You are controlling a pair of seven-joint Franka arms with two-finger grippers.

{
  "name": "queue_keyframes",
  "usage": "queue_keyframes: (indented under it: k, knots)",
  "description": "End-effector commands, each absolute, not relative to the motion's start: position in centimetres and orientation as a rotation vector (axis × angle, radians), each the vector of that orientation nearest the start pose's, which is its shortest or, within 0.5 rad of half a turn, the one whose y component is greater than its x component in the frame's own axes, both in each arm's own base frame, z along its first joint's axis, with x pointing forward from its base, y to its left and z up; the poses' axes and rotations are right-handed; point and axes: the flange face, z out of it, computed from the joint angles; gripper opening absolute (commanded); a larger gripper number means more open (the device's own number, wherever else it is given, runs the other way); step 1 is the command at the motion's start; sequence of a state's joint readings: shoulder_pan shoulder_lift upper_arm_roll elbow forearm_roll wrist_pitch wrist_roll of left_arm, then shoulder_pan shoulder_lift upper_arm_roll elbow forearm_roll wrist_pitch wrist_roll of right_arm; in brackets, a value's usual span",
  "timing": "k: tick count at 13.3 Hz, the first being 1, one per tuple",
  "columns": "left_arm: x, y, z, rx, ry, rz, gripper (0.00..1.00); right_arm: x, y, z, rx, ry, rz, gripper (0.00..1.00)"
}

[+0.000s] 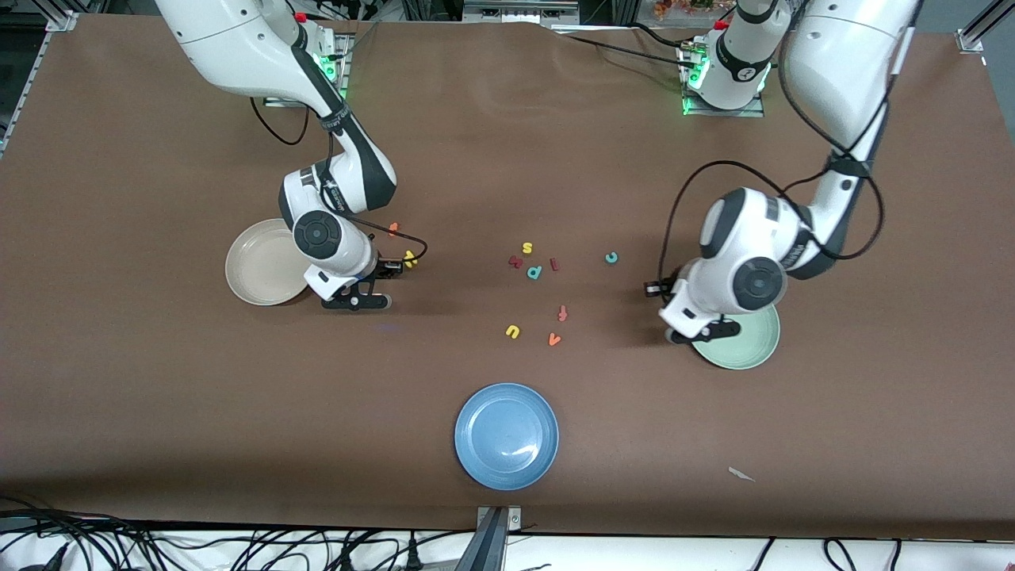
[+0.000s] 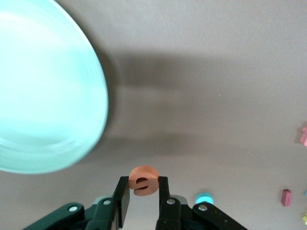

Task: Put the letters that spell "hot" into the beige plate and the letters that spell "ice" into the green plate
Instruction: 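Carry the blue ring and orange e toward the beige and green plates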

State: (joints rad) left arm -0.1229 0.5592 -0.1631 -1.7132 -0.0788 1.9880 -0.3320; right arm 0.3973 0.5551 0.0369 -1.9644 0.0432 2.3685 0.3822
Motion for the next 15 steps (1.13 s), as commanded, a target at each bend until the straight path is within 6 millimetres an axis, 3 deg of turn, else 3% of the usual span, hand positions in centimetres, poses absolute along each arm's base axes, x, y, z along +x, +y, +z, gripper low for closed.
queue_keyframes:
  k: [1,4,6,7,8,9,11,13,15]
  knots:
    - [62.6,-14.0,25.4,-3.175,0.089,0.479,0.08,53.1,24.5,16.6,-3.148,-0.012,0.299,0.15]
    - [63.9,-8.7,22.9,-3.105,0.313,0.465,0.08,53.7,24.5,17.9,-3.152,-0.011,0.324,0.15]
    - [64.5,-7.7,20.7,-3.109,0.342,0.406,0.09,55.5,23.8,21.8,-3.151,0.003,0.335,0.15]
    - [64.5,-7.7,19.6,-3.113,0.345,0.403,0.15,56.6,22.6,24.1,-3.160,0.033,0.359,0.14]
    - [64.6,-7.8,19.2,-3.117,0.345,0.387,0.32,57.6,21.3,26.2,-3.170,0.059,0.385,0.13]
    - [64.7,-7.8,19.5,-3.118,0.347,0.377,0.99,58.5,19.0,27.7,-3.180,0.065,0.421,0.13]
    - [64.6,-8.3,20.1,-3.120,0.354,0.377,1.00,59.8,13.1,28.7,-3.192,0.038,0.434,0.13]
    - [64.4,-10.2,22.3,-3.126,0.351,0.372,1.00,60.2,8.2,27.0,-3.193,-0.051,0.490,0.13]
    - [63.4,-14.4,24.1,-3.145,0.237,0.385,1.00,60.1,4.9,24.4,-3.175,-0.092,0.555,0.13]
